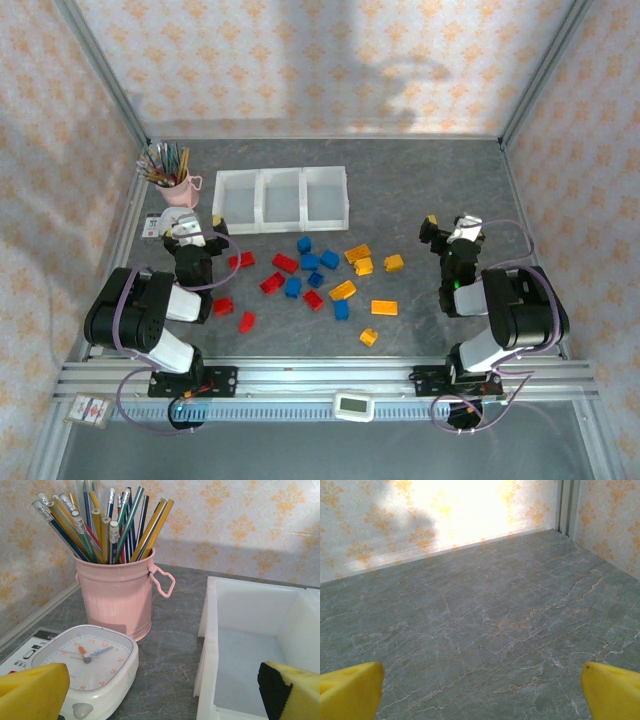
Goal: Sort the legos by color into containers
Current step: Pick up the lego from the center of the table.
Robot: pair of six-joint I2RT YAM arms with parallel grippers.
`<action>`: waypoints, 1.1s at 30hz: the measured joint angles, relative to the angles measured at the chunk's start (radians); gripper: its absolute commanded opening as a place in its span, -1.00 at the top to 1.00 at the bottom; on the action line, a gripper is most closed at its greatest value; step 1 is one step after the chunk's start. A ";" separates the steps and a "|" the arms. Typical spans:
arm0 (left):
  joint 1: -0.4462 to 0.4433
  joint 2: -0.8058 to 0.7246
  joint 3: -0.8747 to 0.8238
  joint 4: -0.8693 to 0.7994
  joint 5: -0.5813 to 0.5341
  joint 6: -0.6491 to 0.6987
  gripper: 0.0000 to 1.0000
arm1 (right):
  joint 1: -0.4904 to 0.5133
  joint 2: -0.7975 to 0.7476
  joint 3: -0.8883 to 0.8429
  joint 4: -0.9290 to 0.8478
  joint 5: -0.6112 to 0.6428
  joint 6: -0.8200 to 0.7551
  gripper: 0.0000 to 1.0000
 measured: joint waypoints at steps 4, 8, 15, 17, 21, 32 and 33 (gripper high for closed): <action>0.000 0.000 0.000 0.000 0.000 0.000 -0.99 | 0.000 0.000 0.000 0.000 0.000 0.000 -0.99; 0.000 0.000 0.000 0.000 0.000 0.000 -0.99 | 0.000 0.000 0.000 0.000 0.000 0.000 -0.99; 0.000 0.000 0.000 0.000 0.000 0.000 -0.99 | 0.000 0.000 0.000 0.000 0.000 0.000 -1.00; 0.000 0.000 0.000 0.000 0.000 0.000 -0.99 | 0.000 0.000 0.000 0.000 0.000 0.000 -1.00; 0.000 0.000 0.000 0.000 0.005 0.000 -0.99 | 0.000 0.000 0.000 0.000 0.000 0.000 -1.00; 0.000 -0.085 -0.002 -0.025 0.005 -0.001 -0.99 | 0.000 -0.087 0.026 -0.098 -0.026 -0.014 -1.00; 0.000 -0.113 -0.002 -0.036 0.005 -0.001 -0.99 | 0.000 -0.119 0.033 -0.121 -0.024 -0.014 -1.00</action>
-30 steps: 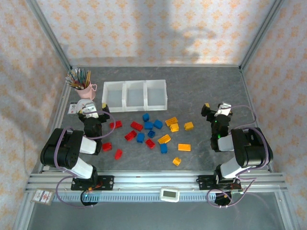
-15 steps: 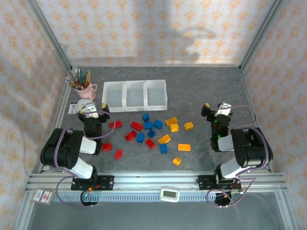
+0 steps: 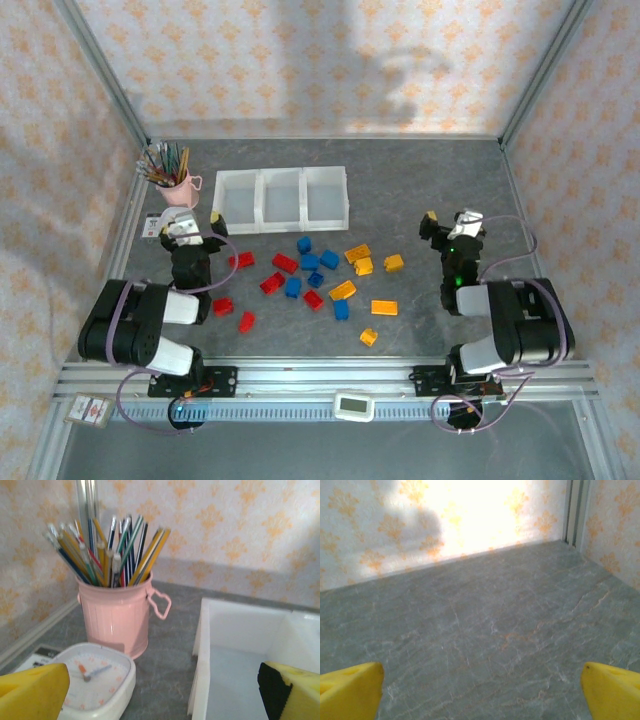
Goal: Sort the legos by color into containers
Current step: Pick up the lego from the center of the table.
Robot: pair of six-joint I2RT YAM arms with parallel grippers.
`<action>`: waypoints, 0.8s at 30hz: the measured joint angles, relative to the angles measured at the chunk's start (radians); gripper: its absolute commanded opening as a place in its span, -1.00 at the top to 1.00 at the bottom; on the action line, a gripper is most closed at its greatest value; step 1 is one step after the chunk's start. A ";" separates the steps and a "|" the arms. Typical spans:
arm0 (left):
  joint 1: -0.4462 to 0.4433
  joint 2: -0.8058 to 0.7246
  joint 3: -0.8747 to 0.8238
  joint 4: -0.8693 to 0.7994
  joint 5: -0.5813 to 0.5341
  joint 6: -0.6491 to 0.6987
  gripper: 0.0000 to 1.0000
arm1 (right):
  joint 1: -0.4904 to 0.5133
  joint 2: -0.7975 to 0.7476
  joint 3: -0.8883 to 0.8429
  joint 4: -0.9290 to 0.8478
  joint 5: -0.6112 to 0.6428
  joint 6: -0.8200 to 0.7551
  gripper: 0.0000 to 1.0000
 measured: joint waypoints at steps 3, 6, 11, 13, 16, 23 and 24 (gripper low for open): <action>0.000 -0.084 0.003 -0.064 -0.008 -0.010 -0.99 | 0.000 -0.074 0.025 -0.061 0.010 0.010 -1.00; 0.002 -0.177 0.043 -0.215 -0.024 -0.055 -0.99 | 0.000 -0.158 0.070 -0.161 0.018 0.055 -1.00; 0.008 -0.308 0.175 -0.505 -0.045 -0.185 -0.99 | 0.000 -0.267 0.140 -0.319 0.017 0.242 -1.00; 0.008 -0.344 0.201 -0.576 -0.068 -0.255 -0.99 | 0.000 -0.288 0.170 -0.396 0.016 0.331 -1.00; 0.008 -0.390 0.201 -0.650 -0.074 -0.346 -0.99 | 0.000 -0.290 0.182 -0.468 -0.008 0.424 -1.00; 0.007 -0.449 0.227 -0.867 0.011 -0.497 -0.99 | 0.001 -0.288 0.188 -0.643 -0.062 0.525 -0.99; 0.003 -0.455 0.235 -0.892 0.032 -0.516 -0.98 | 0.007 -0.283 0.198 -0.673 -0.069 0.532 -0.99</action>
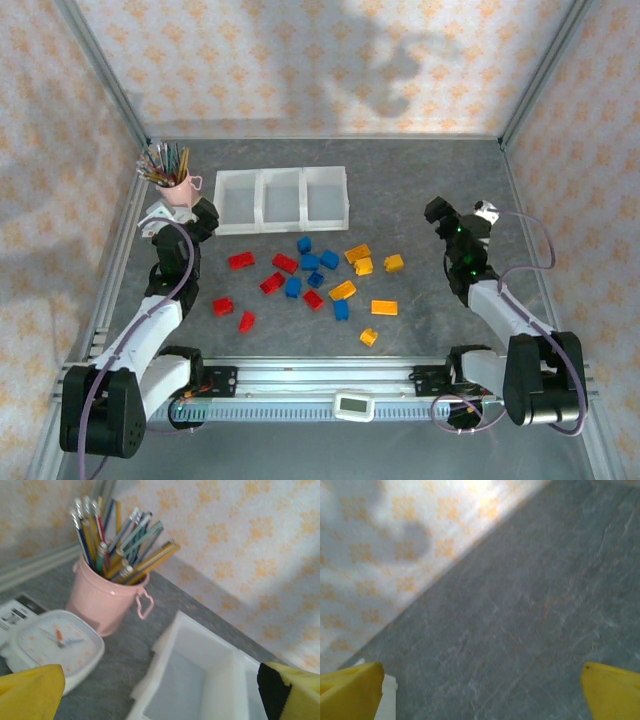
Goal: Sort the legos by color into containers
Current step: Pick up the lego from the center of the table.
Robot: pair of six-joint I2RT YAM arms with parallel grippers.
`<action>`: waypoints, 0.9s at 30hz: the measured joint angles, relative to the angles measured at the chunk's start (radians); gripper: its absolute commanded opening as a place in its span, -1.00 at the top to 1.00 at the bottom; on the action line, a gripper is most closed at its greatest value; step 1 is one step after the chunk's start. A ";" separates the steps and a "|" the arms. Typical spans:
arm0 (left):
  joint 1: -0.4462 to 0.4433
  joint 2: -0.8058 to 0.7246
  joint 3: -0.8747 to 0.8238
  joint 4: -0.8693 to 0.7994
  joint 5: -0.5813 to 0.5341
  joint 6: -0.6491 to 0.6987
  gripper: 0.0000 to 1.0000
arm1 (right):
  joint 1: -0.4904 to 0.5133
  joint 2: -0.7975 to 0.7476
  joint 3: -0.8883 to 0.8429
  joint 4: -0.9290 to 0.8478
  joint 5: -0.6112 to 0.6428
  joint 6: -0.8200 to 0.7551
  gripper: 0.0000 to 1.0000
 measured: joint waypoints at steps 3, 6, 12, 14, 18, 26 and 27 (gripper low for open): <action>-0.054 -0.015 0.030 -0.076 0.043 -0.053 -0.98 | 0.038 0.016 0.047 -0.079 -0.009 0.005 -0.99; -0.154 -0.013 0.071 -0.144 0.067 -0.089 -0.98 | 0.100 0.031 0.101 -0.143 -0.023 0.003 -0.99; -0.359 0.102 0.176 -0.259 0.090 -0.152 -0.98 | 0.206 0.092 0.164 -0.242 -0.065 -0.012 -0.99; -0.413 0.168 0.218 -0.301 0.089 -0.164 -0.98 | 0.249 0.111 0.166 -0.276 -0.068 -0.024 -0.99; -0.507 0.291 0.291 -0.370 0.077 -0.194 -0.97 | 0.335 0.146 0.175 -0.323 -0.082 -0.047 -0.99; -0.578 0.455 0.360 -0.420 0.051 -0.279 -0.89 | 0.420 0.208 0.183 -0.333 -0.097 -0.068 -0.99; -0.586 0.473 0.371 -0.424 0.047 -0.289 -0.89 | 0.424 0.215 0.185 -0.332 -0.098 -0.069 -0.99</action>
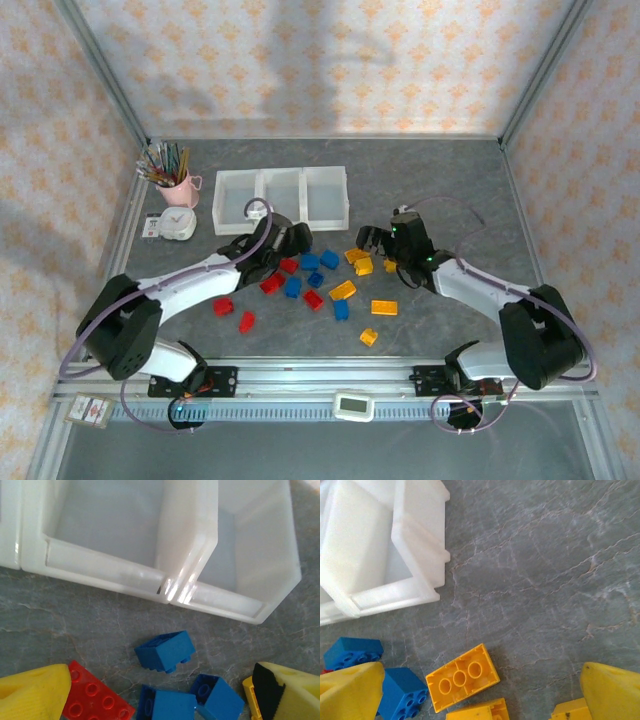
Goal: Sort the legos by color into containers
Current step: Pick up the lego from the center of the table.
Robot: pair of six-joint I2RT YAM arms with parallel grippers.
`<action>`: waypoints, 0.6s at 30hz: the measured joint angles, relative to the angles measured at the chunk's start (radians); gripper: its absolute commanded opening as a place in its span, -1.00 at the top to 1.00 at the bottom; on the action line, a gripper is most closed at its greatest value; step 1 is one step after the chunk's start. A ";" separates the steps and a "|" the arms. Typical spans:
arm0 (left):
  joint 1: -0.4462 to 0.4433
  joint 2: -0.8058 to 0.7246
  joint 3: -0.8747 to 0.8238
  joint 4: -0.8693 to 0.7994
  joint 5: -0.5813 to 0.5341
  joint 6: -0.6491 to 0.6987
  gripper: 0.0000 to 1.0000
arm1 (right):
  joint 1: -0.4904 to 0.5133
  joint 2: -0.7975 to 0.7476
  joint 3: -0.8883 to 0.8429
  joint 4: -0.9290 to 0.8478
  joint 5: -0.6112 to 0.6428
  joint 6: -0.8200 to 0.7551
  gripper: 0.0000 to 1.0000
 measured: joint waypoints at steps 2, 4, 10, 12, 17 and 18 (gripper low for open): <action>-0.013 0.038 0.024 -0.003 -0.007 -0.013 -0.88 | 0.006 0.017 0.007 0.000 -0.003 -0.003 -0.99; -0.021 0.069 0.045 -0.004 -0.015 -0.023 -0.88 | 0.006 0.032 0.013 0.002 -0.005 -0.006 -0.99; -0.024 0.156 0.095 -0.002 -0.021 -0.034 -0.87 | 0.006 0.056 0.027 0.003 -0.006 -0.018 -0.99; -0.024 0.186 0.111 0.000 -0.023 -0.033 -0.87 | 0.006 0.062 0.029 0.004 -0.006 -0.019 -0.99; -0.024 0.246 0.148 0.006 -0.023 -0.032 -0.81 | 0.006 0.081 0.030 0.003 -0.006 -0.026 -1.00; -0.024 0.257 0.156 0.005 -0.023 -0.032 -0.79 | 0.006 0.084 0.030 0.003 -0.005 -0.027 -0.99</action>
